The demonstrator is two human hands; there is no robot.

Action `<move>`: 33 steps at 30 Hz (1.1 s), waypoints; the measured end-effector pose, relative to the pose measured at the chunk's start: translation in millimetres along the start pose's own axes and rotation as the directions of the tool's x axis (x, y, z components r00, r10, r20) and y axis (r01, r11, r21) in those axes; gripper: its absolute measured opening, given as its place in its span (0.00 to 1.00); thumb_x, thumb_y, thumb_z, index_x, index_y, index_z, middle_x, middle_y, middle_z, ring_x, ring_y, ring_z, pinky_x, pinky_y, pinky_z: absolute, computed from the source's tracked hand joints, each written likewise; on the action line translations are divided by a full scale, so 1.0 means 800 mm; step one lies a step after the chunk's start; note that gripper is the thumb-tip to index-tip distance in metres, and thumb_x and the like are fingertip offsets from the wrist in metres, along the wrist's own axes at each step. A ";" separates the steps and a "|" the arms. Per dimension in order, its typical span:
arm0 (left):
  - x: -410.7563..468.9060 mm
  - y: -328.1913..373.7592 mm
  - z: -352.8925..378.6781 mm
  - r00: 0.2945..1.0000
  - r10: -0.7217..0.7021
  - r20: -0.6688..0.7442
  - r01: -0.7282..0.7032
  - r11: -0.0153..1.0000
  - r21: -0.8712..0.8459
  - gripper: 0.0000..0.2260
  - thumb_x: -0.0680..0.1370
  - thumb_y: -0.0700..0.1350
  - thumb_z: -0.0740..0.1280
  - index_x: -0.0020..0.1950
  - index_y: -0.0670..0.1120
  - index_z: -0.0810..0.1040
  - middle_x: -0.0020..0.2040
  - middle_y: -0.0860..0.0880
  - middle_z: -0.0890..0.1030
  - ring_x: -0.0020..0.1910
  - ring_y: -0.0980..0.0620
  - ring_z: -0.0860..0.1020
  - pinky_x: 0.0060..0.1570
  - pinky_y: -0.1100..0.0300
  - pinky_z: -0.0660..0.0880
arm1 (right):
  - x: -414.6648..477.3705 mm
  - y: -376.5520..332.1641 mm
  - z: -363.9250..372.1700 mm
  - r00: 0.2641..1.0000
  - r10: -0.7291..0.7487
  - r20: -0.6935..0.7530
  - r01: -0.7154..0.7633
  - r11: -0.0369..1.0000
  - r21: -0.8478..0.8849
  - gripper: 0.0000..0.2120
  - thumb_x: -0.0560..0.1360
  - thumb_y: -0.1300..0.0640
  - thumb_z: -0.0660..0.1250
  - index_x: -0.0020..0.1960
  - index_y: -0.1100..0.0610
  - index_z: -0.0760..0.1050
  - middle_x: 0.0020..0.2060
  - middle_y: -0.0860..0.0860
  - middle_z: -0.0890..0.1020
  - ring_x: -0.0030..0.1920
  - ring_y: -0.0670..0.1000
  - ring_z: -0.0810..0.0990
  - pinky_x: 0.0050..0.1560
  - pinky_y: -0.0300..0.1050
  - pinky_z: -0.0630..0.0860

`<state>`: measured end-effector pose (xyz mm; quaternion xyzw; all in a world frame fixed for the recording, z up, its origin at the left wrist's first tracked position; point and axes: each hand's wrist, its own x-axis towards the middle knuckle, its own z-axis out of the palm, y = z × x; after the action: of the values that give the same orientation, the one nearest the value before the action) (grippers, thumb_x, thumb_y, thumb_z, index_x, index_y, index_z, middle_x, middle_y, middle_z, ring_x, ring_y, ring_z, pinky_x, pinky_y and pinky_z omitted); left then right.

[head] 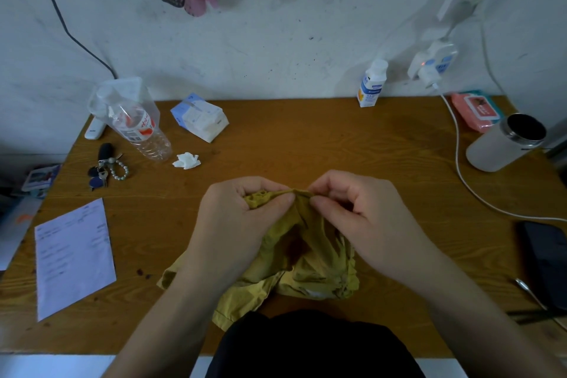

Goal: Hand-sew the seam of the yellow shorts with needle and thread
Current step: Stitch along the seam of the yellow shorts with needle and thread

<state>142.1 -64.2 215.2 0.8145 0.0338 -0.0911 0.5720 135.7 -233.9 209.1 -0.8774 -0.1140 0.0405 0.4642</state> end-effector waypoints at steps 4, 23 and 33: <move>-0.006 0.000 0.011 0.990 0.099 -0.103 -0.088 0.990 0.111 0.06 0.72 0.44 0.72 0.36 0.53 0.84 0.33 0.59 0.82 0.33 0.59 0.80 0.29 0.70 0.74 | -0.003 -0.003 0.007 0.996 -0.037 -0.087 0.024 0.989 -0.145 0.04 0.76 0.58 0.65 0.45 0.54 0.78 0.27 0.46 0.78 0.30 0.44 0.76 0.29 0.33 0.69; -0.007 -0.001 0.019 0.989 0.134 -0.065 -0.128 0.988 0.091 0.04 0.71 0.46 0.72 0.37 0.53 0.84 0.34 0.57 0.83 0.32 0.47 0.79 0.31 0.53 0.77 | -0.006 0.002 0.003 0.996 0.073 -0.042 -0.072 0.997 0.040 0.06 0.76 0.58 0.65 0.48 0.53 0.81 0.31 0.40 0.81 0.34 0.39 0.79 0.34 0.33 0.73; 0.003 -0.004 0.012 0.991 -0.071 0.110 0.089 0.981 -0.170 0.01 0.69 0.44 0.74 0.37 0.48 0.85 0.34 0.47 0.85 0.37 0.48 0.83 0.39 0.54 0.80 | 0.000 0.013 -0.016 0.970 0.152 0.190 -0.213 0.906 0.365 0.08 0.76 0.61 0.65 0.42 0.54 0.82 0.22 0.45 0.73 0.25 0.43 0.69 0.29 0.33 0.68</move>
<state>143.3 -72.2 209.0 0.7534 0.0445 -0.1528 0.6380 139.7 -249.6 207.7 -0.7707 -0.0574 0.1740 0.6103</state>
